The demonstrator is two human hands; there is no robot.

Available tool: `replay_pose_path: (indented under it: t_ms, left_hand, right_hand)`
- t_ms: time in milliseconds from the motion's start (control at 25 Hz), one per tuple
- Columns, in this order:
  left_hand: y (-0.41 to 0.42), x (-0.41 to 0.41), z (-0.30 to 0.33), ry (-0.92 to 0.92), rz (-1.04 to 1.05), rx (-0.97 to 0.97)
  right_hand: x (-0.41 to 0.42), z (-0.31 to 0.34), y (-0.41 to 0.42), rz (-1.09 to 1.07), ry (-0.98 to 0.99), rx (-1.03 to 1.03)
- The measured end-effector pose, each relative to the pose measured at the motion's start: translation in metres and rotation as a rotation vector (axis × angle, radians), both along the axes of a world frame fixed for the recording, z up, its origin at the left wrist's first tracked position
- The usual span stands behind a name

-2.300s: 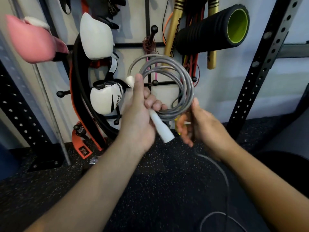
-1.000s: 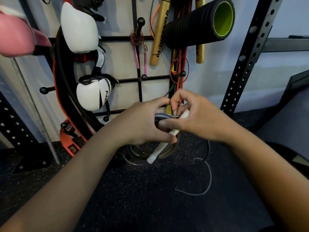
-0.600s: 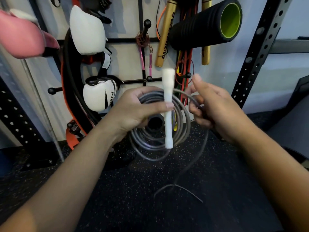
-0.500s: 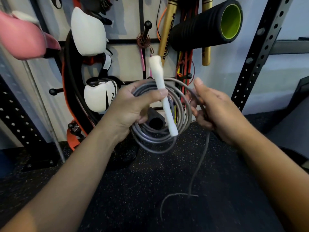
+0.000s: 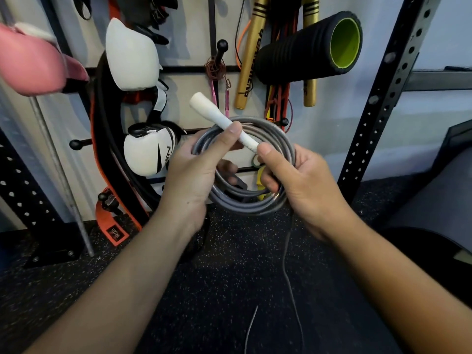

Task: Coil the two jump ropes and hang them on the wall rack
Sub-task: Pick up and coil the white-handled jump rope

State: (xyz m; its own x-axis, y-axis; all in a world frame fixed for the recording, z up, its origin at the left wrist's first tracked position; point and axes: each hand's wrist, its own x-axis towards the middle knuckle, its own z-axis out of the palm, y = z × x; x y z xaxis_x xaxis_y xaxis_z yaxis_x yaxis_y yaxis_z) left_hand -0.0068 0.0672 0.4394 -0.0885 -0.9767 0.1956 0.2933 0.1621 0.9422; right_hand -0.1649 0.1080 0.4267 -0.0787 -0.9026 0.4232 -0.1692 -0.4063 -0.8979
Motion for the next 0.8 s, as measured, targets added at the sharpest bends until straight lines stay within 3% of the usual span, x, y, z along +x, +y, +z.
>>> replay_pose_path:
  t_ms: [120,200,280,400,600,800]
  left_hand:
    - [-0.015,0.019,0.008,-0.205,0.078,-0.161]
    - [-0.019,0.035,0.020,-0.499,0.099,-0.421]
    - [-0.012,0.046,0.034,-0.855,-0.052,-0.583]
    - [0.001,0.038,0.034,-1.213,-0.371,-0.468]
    - [0.002,0.024,0.018,-1.097,-0.544,-0.151]
    - [0.000,0.025,0.015,-1.020,-0.521,-0.257]
  right_hand:
    - [-0.013,0.006,-0.001,0.028,0.127,0.027]
    - [-0.019,0.007,0.001,0.084,0.267,0.049]
    - [-0.019,0.006,0.002,0.145,0.384,0.080]
    - [-0.010,0.004,0.006,0.217,0.520,0.104]
    - [0.000,0.001,0.007,0.127,0.511,0.040]
    - [-0.004,0.008,0.005,0.087,0.389,-0.013]
